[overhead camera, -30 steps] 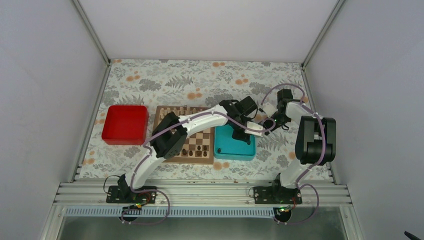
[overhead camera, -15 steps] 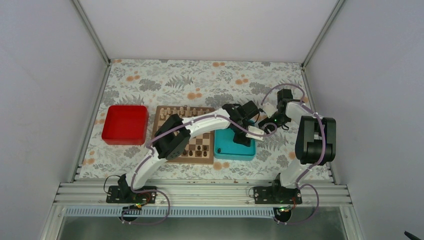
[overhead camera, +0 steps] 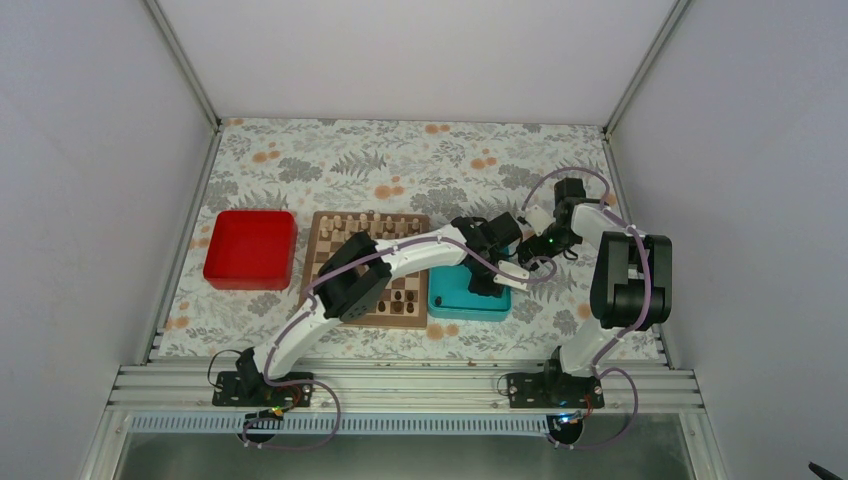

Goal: Set up the chess pieces on the board
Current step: Pick up the chess piece from the storage box, then place the chess piece on the chessboard.

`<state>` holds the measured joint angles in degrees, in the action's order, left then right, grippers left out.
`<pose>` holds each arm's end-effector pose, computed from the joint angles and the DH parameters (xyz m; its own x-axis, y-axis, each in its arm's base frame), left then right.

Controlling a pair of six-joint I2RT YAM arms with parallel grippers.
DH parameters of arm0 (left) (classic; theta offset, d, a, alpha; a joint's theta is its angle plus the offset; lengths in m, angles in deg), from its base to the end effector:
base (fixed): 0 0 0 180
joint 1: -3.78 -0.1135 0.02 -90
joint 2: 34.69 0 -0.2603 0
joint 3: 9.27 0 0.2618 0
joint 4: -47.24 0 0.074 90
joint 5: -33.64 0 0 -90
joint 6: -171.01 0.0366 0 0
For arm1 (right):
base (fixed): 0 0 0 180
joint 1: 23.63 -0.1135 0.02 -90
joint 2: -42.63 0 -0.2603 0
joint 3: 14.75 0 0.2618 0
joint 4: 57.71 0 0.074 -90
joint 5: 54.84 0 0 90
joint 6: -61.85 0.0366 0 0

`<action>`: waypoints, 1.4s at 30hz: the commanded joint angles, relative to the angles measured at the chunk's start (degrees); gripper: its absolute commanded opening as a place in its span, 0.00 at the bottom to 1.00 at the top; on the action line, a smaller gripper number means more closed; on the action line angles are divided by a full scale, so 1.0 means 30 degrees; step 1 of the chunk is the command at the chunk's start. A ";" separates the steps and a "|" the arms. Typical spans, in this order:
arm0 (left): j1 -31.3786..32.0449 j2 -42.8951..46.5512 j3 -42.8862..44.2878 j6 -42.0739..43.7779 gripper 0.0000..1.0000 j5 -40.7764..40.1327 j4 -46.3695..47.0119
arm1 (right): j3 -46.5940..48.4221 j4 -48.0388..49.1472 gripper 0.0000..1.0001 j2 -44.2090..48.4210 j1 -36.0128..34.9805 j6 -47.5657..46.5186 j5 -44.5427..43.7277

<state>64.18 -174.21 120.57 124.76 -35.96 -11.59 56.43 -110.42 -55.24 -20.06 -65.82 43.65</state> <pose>0.2437 -0.4547 0.1377 0.2752 0.8278 -0.4889 0.9521 -0.3052 0.0190 0.3096 -0.0139 0.1454 -0.7976 -0.5558 -0.2343 -0.5722 0.8201 0.0025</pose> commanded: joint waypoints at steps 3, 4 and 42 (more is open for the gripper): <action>0.0111 0.0233 0.0318 -0.0065 0.14 -0.0131 -0.0064 | 0.0084 0.0010 1.00 -0.0118 0.0123 -0.0070 0.0422; 0.0110 0.0374 0.0303 -0.0045 0.13 -0.0236 -0.0069 | 0.0084 0.0001 1.00 -0.0105 0.0127 -0.0070 0.0436; -0.7066 1.9727 -1.8943 0.0801 0.12 -0.5632 0.0132 | 0.0492 -0.0264 1.00 -0.0936 0.0098 0.0414 0.0012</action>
<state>44.25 -118.26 67.77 127.45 -53.36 -12.60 56.83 -110.92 -57.01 -20.08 -65.43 43.46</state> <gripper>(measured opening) 0.119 0.997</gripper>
